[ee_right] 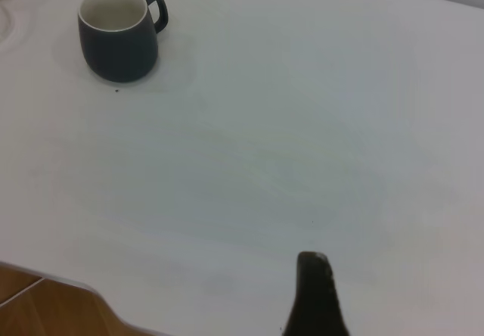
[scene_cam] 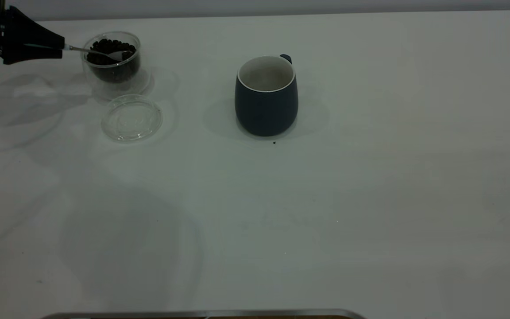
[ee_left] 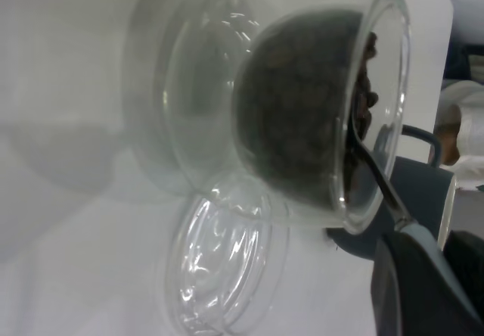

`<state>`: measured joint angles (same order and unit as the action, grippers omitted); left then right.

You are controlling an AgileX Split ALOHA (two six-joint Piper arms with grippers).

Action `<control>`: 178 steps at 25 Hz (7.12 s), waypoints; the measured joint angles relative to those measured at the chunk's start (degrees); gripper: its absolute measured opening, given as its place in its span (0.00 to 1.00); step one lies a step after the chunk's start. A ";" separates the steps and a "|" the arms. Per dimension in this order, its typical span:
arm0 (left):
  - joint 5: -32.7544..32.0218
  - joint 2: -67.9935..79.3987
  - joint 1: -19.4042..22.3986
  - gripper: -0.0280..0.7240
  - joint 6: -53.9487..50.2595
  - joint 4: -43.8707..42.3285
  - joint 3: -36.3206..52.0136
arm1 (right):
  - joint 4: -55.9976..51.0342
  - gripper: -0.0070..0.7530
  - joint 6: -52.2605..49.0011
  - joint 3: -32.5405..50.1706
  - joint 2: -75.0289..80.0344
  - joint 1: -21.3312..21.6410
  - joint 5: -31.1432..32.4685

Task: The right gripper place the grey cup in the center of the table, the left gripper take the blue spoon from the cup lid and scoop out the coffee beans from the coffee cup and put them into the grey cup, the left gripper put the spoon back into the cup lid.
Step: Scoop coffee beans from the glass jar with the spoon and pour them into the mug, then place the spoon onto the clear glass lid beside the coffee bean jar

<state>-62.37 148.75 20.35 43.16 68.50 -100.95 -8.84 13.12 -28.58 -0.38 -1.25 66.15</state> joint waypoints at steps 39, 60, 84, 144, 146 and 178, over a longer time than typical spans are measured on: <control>-3.80 0.51 -0.57 0.20 6.90 7.60 0.00 | -0.13 0.79 0.00 0.00 0.00 0.00 0.00; -3.80 0.51 -14.34 0.20 7.85 9.28 0.00 | -0.13 0.79 0.00 0.00 0.00 0.00 0.00; -2.68 0.51 -22.56 0.20 24.14 9.40 0.00 | -0.13 0.79 0.00 0.00 0.00 0.00 0.00; -3.83 -11.71 2.71 0.20 22.69 -3.15 19.32 | -0.13 0.79 0.00 0.00 0.00 0.00 0.05; -3.83 -11.71 3.31 0.20 22.93 -3.59 19.44 | -0.13 0.79 0.00 0.00 0.00 0.00 0.05; 5.10 -4.67 3.35 0.20 25.69 -0.92 19.51 | -0.13 0.79 0.00 0.00 0.00 0.00 0.05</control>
<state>-57.27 144.08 23.70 68.85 67.58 -81.44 -8.97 13.12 -28.58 -0.38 -1.25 66.20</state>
